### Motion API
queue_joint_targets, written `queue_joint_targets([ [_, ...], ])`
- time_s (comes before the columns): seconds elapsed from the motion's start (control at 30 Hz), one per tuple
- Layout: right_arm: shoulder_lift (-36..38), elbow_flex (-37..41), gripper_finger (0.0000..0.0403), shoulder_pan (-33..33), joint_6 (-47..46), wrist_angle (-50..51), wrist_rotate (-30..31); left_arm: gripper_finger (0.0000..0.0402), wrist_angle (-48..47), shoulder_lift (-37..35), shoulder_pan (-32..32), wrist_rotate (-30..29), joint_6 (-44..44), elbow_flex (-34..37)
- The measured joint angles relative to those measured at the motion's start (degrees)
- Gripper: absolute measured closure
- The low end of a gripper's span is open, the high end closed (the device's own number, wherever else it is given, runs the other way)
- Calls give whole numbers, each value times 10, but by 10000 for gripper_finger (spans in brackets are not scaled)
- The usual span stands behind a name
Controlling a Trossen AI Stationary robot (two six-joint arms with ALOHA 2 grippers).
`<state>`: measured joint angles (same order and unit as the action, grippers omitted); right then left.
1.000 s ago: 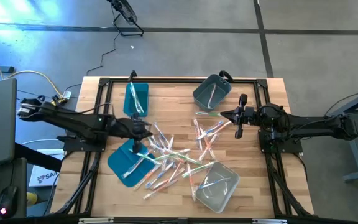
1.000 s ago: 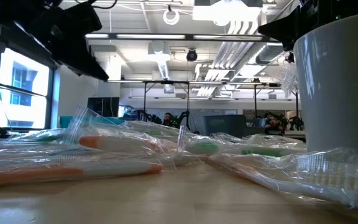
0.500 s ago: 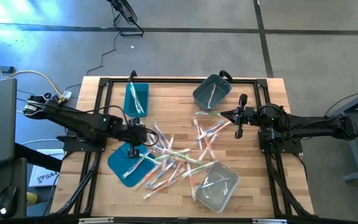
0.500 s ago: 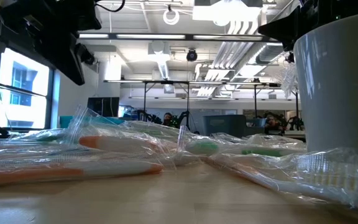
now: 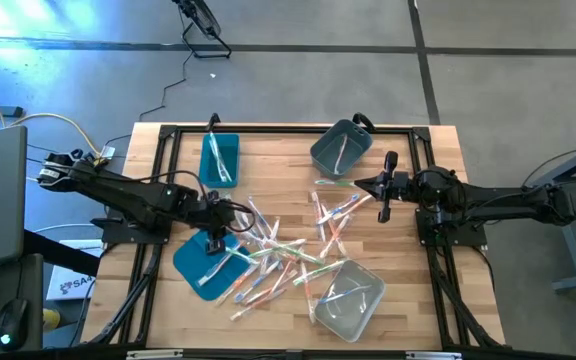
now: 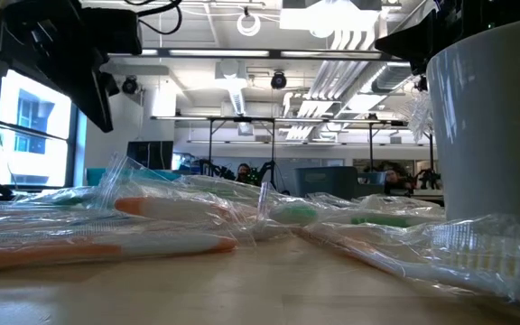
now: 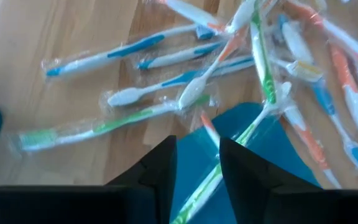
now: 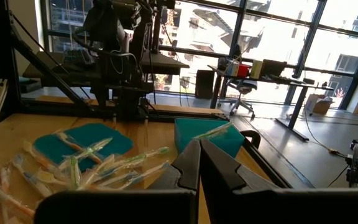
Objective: Pick & Place Toothbrushes
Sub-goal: Put the green toothbrush into the blue bin
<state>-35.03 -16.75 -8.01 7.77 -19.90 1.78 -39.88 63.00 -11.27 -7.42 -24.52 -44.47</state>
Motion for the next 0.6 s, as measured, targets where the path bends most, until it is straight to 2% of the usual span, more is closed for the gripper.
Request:
queue_joint_targets([
  [0.23,0,0,400,0,0,0,0,303,-28,0,0,-39,0,0],
  [0.6,0,0,400,0,0,0,0,344,-32,-26,0,-40,47,23],
])
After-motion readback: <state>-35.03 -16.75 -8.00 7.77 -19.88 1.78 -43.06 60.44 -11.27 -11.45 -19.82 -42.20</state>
